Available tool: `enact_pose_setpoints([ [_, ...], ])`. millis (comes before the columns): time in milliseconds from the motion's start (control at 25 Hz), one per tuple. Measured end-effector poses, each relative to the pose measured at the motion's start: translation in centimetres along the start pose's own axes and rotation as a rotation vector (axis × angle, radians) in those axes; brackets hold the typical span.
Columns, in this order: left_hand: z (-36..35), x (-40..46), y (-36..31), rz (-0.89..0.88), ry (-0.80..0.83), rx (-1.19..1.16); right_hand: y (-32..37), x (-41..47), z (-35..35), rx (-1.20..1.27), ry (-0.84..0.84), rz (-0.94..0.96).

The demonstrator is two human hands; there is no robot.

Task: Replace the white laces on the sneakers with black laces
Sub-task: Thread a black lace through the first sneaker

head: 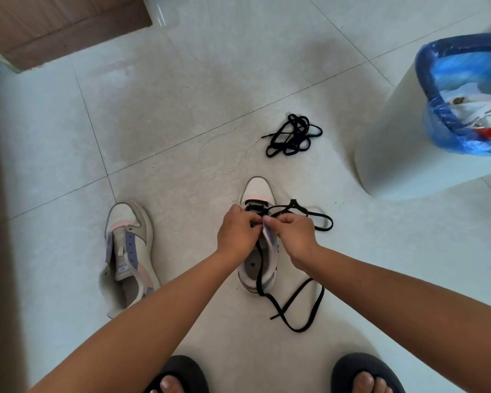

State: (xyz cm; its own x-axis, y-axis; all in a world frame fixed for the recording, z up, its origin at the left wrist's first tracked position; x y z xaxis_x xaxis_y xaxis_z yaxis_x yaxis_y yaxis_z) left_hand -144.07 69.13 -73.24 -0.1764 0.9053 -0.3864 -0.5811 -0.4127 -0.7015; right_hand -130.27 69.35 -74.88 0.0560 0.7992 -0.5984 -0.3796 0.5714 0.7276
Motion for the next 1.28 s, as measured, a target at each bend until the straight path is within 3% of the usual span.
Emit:
enact_pose_setpoints([
  [200, -0.5, -0.4, -1.7, -0.176, 0.01, 0.244, 0.4, -2.1, -0.2, -0.21, 0.114, 0.183],
  [360, 0.2, 0.0, -2.3, -0.244, 0.044, 0.367, 1.9, -3.3, -1.4, -0.715, 0.18, 0.553],
  [480, 1.4, -0.3, -2.7, -0.282, 0.064, 0.458, 2.0, -3.3, -0.9, -0.732, 0.088, 0.519],
  [640, 4.1, -3.4, -3.7, -0.356, 0.051, 0.378, 2.8, -2.7, -0.7, -0.78, 0.028, 0.456],
  [720, 5.0, -5.6, -2.6, -0.34, 0.189, 0.378, 3.1, -1.5, 0.7, -0.736, -0.029, 0.373],
  [800, 4.8, -8.6, 0.3, -0.266, 0.431, 0.503, 3.2, -0.4, 1.9, -0.719, -0.067, 0.314],
  [920, 3.7, -12.9, 7.3, -0.095, 0.833, 0.984, 3.3, 0.2, 2.6, -0.709, -0.082, 0.293],
  [960, 4.1, -13.1, 9.1, -0.008, 0.876, 1.132, 3.3, 0.1, 2.5, -0.71, -0.076, 0.296],
  [1040, 4.8, -10.8, 8.8, 0.033, 0.754, 1.218, 3.2, 0.1, 2.3, -0.7, -0.053, 0.307],
  [1080, 4.7, -8.9, 7.0, -0.01, 0.626, 1.155, 3.2, 0.2, 2.2, -0.686, -0.041, 0.316],
  [1200, 3.2, -3.9, -1.3, -0.26, 0.231, 0.757, 3.0, -0.1, 2.3, -0.6, 0.012, 0.322],
  [1280, 0.8, -1.7, -5.5, -0.371, 0.11, 0.587, 2.8, -0.3, 2.4, -0.587, 0.033, 0.328],
])
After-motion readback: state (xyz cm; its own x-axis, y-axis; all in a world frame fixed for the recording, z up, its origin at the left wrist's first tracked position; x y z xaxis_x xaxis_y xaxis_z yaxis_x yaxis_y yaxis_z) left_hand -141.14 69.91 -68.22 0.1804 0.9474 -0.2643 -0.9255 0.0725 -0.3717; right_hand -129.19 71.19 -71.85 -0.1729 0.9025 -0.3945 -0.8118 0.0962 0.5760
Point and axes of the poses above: each hand's wrist, its own x-axis towards the middle knuckle, its own z-axis out of the back of the hand, y = z × x, the point moved 8 cm from there along x, towards the middle knuckle, and after that the axes turned 10 degrees about -x, right-handed, at the moved point
